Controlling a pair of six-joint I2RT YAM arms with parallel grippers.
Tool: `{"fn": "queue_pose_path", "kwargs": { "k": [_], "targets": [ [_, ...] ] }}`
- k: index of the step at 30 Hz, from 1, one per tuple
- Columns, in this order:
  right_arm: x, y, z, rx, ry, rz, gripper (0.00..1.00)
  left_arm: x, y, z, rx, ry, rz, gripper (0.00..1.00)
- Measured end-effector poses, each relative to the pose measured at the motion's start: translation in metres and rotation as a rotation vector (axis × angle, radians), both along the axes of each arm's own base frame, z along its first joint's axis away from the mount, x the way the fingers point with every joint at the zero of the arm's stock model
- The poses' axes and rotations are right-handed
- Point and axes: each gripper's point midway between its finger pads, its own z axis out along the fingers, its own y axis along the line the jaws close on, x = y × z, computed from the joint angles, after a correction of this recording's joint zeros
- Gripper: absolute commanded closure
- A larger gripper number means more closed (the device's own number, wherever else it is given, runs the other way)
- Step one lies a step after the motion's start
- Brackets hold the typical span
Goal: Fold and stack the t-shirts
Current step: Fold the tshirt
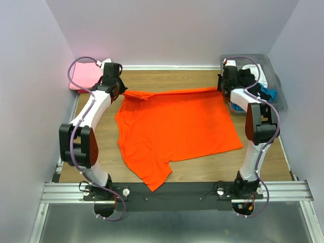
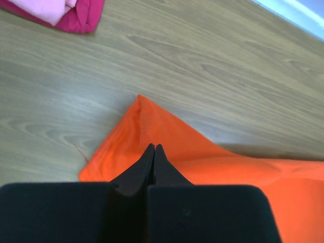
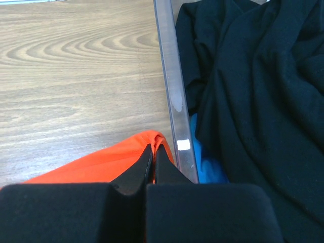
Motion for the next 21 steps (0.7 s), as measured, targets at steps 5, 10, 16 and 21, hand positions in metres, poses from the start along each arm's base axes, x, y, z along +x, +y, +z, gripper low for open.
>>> {"fn": "queue_pose_path", "kwargs": {
  "k": [5, 10, 16, 21],
  "targets": [
    [-0.007, -0.001, 0.003, 0.000, 0.001, -0.002, 0.99, -0.031, -0.008, 0.011, -0.079, -0.027, 0.025, 1.00],
    [-0.018, -0.002, 0.006, 0.004, 0.000, -0.010, 0.99, -0.063, -0.014, -0.026, -0.132, 0.052, 0.049, 1.00],
    [-0.030, -0.005, 0.012, 0.007, -0.006, -0.021, 0.99, -0.100, -0.015, -0.059, -0.197, 0.128, 0.101, 1.00],
    [-0.039, -0.005, 0.017, 0.016, -0.013, -0.027, 1.00, -0.111, -0.018, -0.037, -0.262, 0.057, 0.123, 1.00]
  ]
}}
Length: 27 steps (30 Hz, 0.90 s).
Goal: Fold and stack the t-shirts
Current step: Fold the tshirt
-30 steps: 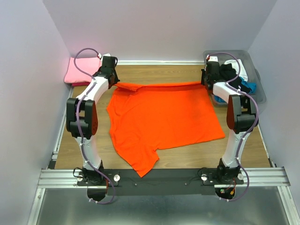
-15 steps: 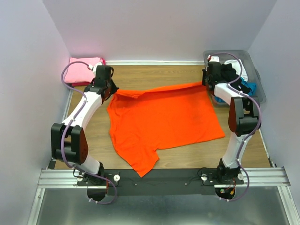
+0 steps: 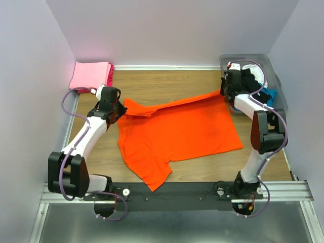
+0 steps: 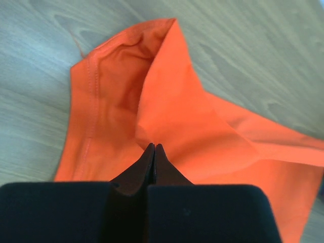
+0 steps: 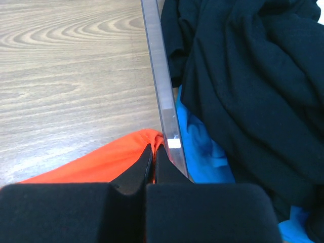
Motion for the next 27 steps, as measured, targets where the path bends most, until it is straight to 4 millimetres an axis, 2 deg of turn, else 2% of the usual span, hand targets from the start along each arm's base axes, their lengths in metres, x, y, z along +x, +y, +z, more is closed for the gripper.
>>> {"fn": "queue_pose_path", "kwargs": {
  "k": [3, 5, 8, 12, 15, 17, 18, 21, 23, 27],
  "targets": [
    [-0.004, 0.000, 0.000, 0.010, -0.006, -0.005, 0.99, 0.002, -0.002, 0.009, -0.024, -0.040, 0.010, 1.00],
    [-0.007, 0.000, -0.001, 0.017, -0.009, -0.009, 1.00, 0.001, -0.002, 0.006, -0.033, -0.041, 0.014, 1.00],
    [-0.013, 0.000, -0.002, 0.033, -0.015, -0.019, 0.99, -0.008, -0.004, -0.013, -0.051, -0.005, 0.017, 1.00],
    [-0.015, 0.001, -0.002, 0.053, -0.025, -0.029, 0.99, -0.031, -0.008, -0.049, -0.081, 0.076, 0.017, 1.00],
    [-0.015, 0.002, -0.003, 0.065, -0.031, -0.035, 0.99, -0.040, -0.011, -0.062, -0.106, 0.106, 0.013, 0.96],
    [-0.015, 0.002, -0.003, 0.071, -0.034, -0.038, 0.99, -0.044, -0.014, -0.066, -0.118, 0.113, 0.009, 0.76],
    [-0.015, 0.002, -0.003, 0.075, -0.035, -0.039, 0.99, -0.045, -0.015, -0.067, -0.125, 0.111, 0.011, 0.50],
    [-0.015, 0.002, -0.003, 0.082, -0.037, -0.042, 0.99, -0.045, -0.017, -0.067, -0.138, 0.101, 0.011, 0.22],
    [-0.015, 0.002, -0.003, 0.084, -0.036, -0.039, 0.99, -0.045, -0.017, -0.063, -0.143, 0.086, 0.007, 0.18],
    [-0.015, 0.003, -0.003, 0.088, -0.035, -0.033, 0.99, -0.044, -0.017, -0.047, -0.156, 0.030, 0.010, 0.17]
  ]
}}
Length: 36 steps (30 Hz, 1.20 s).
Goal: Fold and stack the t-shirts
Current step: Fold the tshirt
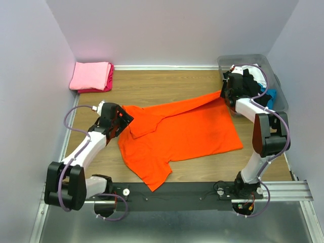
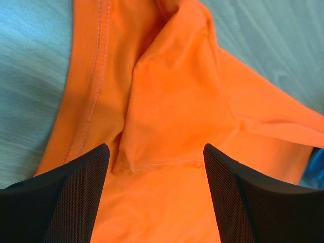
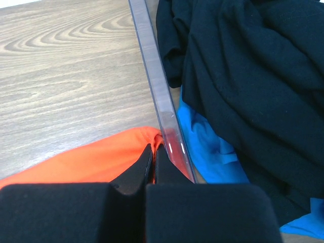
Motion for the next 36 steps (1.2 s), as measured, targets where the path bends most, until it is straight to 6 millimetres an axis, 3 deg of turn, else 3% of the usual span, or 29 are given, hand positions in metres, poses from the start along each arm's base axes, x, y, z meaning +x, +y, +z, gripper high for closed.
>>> {"fn": "queue_pose_path", "kwargs": {
  "k": [3, 4, 7, 13, 19, 27, 30, 31, 34, 36],
  "targets": [
    [0.000, 0.001, 0.000, 0.005, 0.000, 0.008, 0.99, 0.000, 0.001, 0.007, -0.003, -0.030, 0.007, 0.29],
    [0.000, 0.002, 0.000, 0.006, 0.001, 0.010, 0.99, 0.002, 0.001, 0.007, -0.003, -0.034, 0.007, 0.42],
    [0.000, 0.004, 0.000, 0.011, 0.001, 0.019, 0.99, 0.006, 0.000, -0.008, 0.000, 0.000, 0.008, 0.65],
    [-0.007, 0.010, -0.011, 0.031, 0.046, 0.054, 0.99, -0.002, 0.002, -0.065, 0.033, 0.167, 0.010, 0.69],
    [-0.018, 0.014, -0.023, 0.042, 0.105, 0.078, 0.99, 0.010, 0.009, -0.067, 0.043, 0.157, 0.027, 0.70],
    [-0.022, 0.023, -0.028, 0.069, 0.128, 0.107, 0.99, 0.035, 0.060, -0.066, 0.126, 0.153, 0.090, 0.70],
    [-0.023, 0.030, -0.028, 0.085, 0.132, 0.124, 0.99, 0.044, 0.076, -0.066, 0.160, 0.158, 0.094, 0.61],
    [-0.023, 0.033, -0.028, 0.093, 0.133, 0.131, 0.99, 0.049, 0.080, -0.065, 0.173, 0.156, 0.088, 0.49],
    [-0.025, 0.041, -0.030, 0.106, 0.141, 0.149, 0.99, 0.055, 0.084, -0.061, 0.192, 0.147, 0.072, 0.32],
    [-0.028, 0.046, -0.031, 0.114, 0.151, 0.160, 0.99, 0.052, 0.084, -0.056, 0.202, 0.143, 0.055, 0.32]
  ]
}}
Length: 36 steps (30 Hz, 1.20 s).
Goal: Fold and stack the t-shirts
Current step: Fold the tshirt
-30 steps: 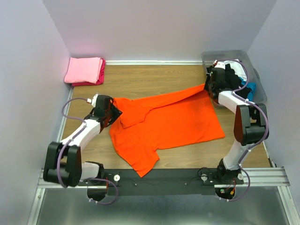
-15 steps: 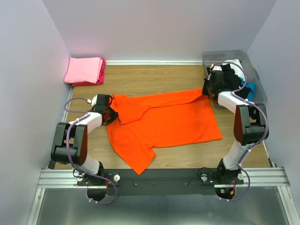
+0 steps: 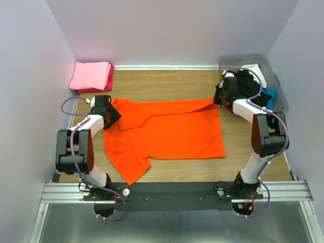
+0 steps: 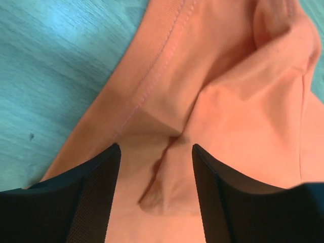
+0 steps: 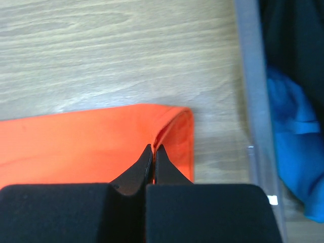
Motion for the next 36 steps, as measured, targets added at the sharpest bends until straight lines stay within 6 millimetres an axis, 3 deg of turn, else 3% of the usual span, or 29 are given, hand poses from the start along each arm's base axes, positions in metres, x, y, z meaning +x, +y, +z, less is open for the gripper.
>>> {"fn": "queue_pose_path", "kwargs": {
  "k": [5, 9, 16, 20, 30, 36],
  "targets": [
    [-0.001, 0.008, 0.000, 0.018, 0.005, 0.011, 0.99, -0.003, -0.003, 0.035, 0.019, -0.079, -0.040, 0.34],
    [-0.002, 0.009, 0.000, 0.023, 0.005, 0.014, 0.99, -0.002, -0.005, 0.056, 0.032, -0.135, -0.066, 0.44],
    [-0.005, 0.009, -0.005, 0.027, 0.017, 0.013, 0.99, -0.011, -0.021, 0.030, 0.032, -0.046, -0.145, 0.53],
    [-0.008, 0.009, -0.008, 0.027, 0.027, 0.012, 0.99, -0.016, -0.030, 0.013, 0.030, 0.007, -0.180, 0.54],
    [-0.012, 0.009, -0.013, 0.026, 0.042, 0.011, 0.99, -0.024, -0.034, -0.006, 0.049, 0.072, -0.194, 0.53],
    [-0.013, 0.008, -0.015, 0.025, 0.047, 0.010, 0.99, -0.026, -0.035, -0.010, 0.071, 0.086, -0.203, 0.78]
  ]
}}
